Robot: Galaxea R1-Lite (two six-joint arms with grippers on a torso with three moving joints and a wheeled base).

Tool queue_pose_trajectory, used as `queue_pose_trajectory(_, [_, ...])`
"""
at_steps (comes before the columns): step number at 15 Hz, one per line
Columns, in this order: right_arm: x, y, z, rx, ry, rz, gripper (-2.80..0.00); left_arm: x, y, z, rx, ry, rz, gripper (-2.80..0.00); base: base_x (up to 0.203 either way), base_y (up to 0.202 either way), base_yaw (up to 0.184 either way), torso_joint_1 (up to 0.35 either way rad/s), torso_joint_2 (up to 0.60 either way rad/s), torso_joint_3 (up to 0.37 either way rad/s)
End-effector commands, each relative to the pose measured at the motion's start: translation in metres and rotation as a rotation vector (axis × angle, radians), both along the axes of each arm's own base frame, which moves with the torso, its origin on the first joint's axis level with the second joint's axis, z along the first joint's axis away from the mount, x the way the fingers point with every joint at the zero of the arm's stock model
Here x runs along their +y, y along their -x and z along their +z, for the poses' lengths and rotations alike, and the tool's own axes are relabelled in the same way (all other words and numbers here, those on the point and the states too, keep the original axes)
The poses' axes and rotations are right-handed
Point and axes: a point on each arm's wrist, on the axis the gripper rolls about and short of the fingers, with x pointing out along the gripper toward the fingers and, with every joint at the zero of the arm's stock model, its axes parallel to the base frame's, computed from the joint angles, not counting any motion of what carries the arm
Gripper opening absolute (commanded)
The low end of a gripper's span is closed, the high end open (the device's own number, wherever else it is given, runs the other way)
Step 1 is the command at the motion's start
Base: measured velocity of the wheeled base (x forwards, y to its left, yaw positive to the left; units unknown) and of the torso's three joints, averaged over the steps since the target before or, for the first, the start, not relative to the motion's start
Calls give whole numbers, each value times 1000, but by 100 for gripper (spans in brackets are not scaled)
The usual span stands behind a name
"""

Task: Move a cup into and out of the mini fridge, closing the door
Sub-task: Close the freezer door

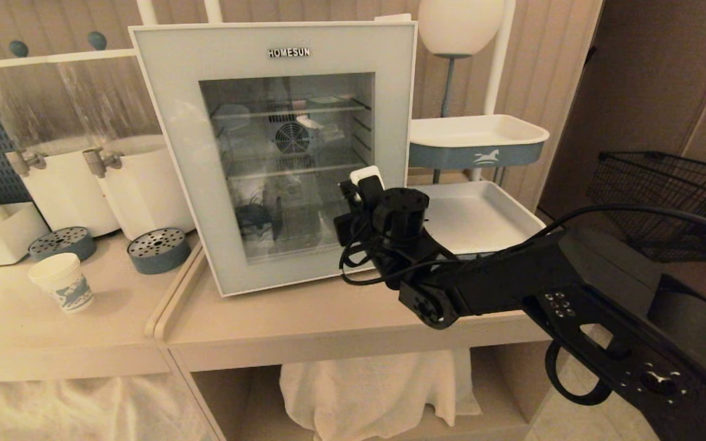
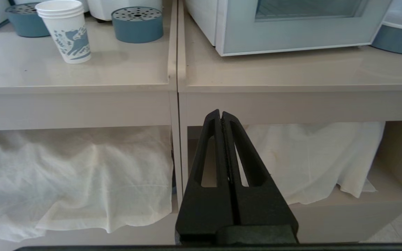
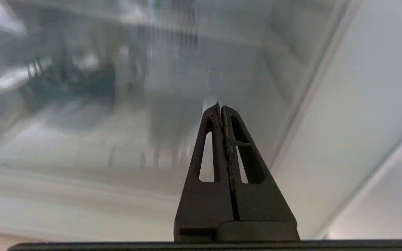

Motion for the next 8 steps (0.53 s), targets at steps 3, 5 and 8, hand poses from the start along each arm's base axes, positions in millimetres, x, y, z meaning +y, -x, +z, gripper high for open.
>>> queue_pose_trajectory(3, [25, 51, 21, 23, -48, 82, -280, 0, 0, 0, 2, 0, 2, -280, 0, 0, 0, 0, 0, 0])
queue_pose_trajectory(5, [29, 67, 30, 22, -58, 89, -280, 0, 0, 0, 2, 0, 1, -280, 0, 0, 0, 0, 0, 0])
queue_pose_trajectory(8, [27, 81, 41, 24, -73, 83, -280, 0, 0, 0, 2, 0, 1, -280, 0, 0, 0, 0, 0, 0])
